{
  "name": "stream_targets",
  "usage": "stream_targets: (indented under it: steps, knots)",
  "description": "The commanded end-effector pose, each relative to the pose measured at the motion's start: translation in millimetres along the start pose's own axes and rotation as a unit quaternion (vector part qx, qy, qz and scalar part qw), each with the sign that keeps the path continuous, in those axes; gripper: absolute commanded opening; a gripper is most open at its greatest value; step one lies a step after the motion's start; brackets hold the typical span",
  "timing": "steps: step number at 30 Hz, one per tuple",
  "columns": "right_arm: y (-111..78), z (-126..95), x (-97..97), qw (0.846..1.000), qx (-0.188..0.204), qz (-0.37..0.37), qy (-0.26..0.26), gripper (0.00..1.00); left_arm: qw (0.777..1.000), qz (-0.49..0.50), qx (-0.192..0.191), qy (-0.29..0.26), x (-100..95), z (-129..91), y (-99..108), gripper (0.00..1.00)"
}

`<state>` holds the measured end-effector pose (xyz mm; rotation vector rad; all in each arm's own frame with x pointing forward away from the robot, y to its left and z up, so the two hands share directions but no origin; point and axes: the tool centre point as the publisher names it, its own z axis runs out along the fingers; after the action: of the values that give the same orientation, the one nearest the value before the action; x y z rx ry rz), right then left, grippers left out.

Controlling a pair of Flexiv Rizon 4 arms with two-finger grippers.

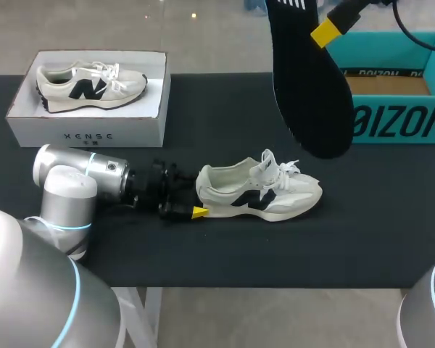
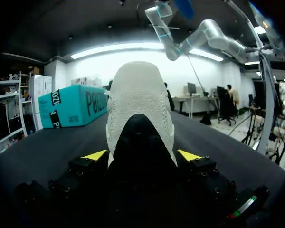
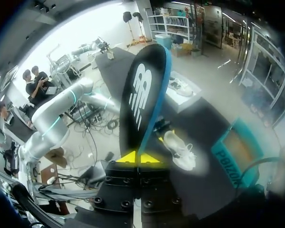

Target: Take the shoe out of the shoebox, open the shoe tongue, remove and reinsert the insole, then place the shoe into the shoebox

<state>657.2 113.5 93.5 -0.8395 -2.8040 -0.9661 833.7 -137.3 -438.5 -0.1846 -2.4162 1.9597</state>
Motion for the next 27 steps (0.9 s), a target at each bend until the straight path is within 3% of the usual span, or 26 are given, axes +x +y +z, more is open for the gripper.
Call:
stream_targets:
  steps: [1, 25, 26, 27]
  knots:
    - [1.6, 0.0, -0.6, 1.000, 0.002, 0.000, 0.001, 0.00, 1.000, 0.000, -0.001, -0.001, 0.7, 1.8, 2.8, 0.00]
    - [1.6, 0.0, -0.6, 1.000, 0.002, 0.000, 0.001, 0.00, 1.000, 0.000, -0.001, -0.001, 0.7, 1.8, 2.8, 0.00]
    - [1.6, 0.0, -0.6, 1.000, 0.002, 0.000, 0.001, 0.00, 1.000, -0.002, -0.006, 0.006, 1.6, 1.5, 2.8, 0.05]
    - [1.6, 0.0, -0.6, 1.000, 0.002, 0.000, 0.001, 0.00, 1.000, -0.003, -0.010, 0.012, 3.4, 1.4, 1.8, 0.41]
